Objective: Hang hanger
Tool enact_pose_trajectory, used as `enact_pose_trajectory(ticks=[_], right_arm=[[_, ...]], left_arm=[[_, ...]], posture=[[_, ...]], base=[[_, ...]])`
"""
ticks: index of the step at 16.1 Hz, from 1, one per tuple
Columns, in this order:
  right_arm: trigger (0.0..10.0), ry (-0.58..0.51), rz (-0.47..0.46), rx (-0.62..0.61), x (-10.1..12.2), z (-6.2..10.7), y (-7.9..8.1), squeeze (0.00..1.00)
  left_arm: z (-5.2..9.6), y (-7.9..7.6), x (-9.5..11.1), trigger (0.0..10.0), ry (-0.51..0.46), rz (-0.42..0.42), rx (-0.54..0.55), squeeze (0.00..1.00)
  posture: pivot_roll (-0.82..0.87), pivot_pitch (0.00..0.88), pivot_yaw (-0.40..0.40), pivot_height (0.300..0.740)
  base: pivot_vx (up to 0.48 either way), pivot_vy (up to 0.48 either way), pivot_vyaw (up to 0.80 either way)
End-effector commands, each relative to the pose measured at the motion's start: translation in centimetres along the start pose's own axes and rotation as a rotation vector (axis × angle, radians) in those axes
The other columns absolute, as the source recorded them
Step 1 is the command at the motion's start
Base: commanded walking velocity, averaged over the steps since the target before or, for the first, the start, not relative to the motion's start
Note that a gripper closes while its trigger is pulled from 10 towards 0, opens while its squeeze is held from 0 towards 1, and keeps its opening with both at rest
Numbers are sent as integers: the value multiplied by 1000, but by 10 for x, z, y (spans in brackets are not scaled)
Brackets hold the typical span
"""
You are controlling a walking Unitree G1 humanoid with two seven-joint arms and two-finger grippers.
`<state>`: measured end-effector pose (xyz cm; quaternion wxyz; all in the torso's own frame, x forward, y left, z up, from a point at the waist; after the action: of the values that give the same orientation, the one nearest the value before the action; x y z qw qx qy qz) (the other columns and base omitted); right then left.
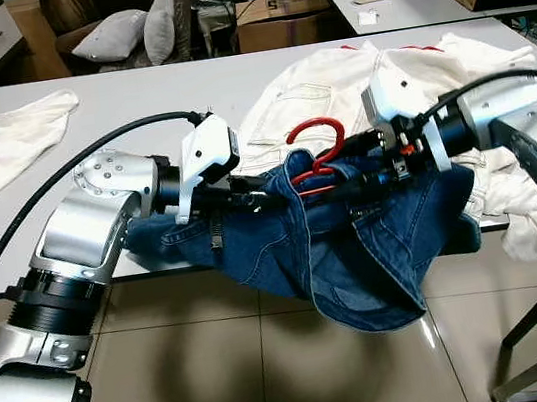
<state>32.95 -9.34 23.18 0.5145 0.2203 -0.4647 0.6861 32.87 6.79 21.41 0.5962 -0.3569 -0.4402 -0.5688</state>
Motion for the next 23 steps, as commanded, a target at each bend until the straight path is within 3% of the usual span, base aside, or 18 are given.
enact_pose_trajectory(ticks=[1,8,15,16,17,21,22,23], right_arm=[[0,16,3,15,-1,-1,1,0],[0,109,38,-48,-8,-5,-10,0],[0,28,7,-47,6,-5,-11,0],[0,-2,-9,-38,10,-4,-9,0],[0,-25,-26,-33,13,-3,-7,0],[0,-61,-62,-30,15,1,-4,0],[0,-64,-66,-30,15,0,-4,0],[0,-67,-72,-27,15,0,-3,0]], left_arm=[[4,1,22,0,-35,-77,4,0],[8,3,38,0,-90,-76,20,0],[11,9,38,0,-86,-91,68,0],[13,15,42,10000,-125,-79,98,0],[16,16,42,10000,-135,-65,100,1000],[27,10,56,10000,-222,-91,82,1000],[29,8,58,10000,-236,-94,75,890],[31,7,61,10000,-252,-98,75,0]], posture=[[-3,0,13,740],[-4,0,14,740],[0,0,15,740],[1,0,13,740],[3,0,10,740],[8,0,4,740],[8,0,4,740],[12,0,0,740]], base=[[0,0,0],[0,0,0],[0,0,0],[0,0,0],[0,0,0],[0,0,0],[0,0,0],[0,0,0]])
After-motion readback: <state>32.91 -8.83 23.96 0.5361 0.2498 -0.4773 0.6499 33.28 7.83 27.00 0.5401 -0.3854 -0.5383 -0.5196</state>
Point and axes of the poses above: a point about 5 cm out from each wrist's last joint towards the gripper, its own z axis pointing back from the gripper into the wrist, its own x axis along the axis of the wrist's last joint, y = z × x, the point moved 6 cm from there along -z, pointing out of the wrist towards the gripper, and after that the axes turned 11 degrees about z, right-handed, at the moved point
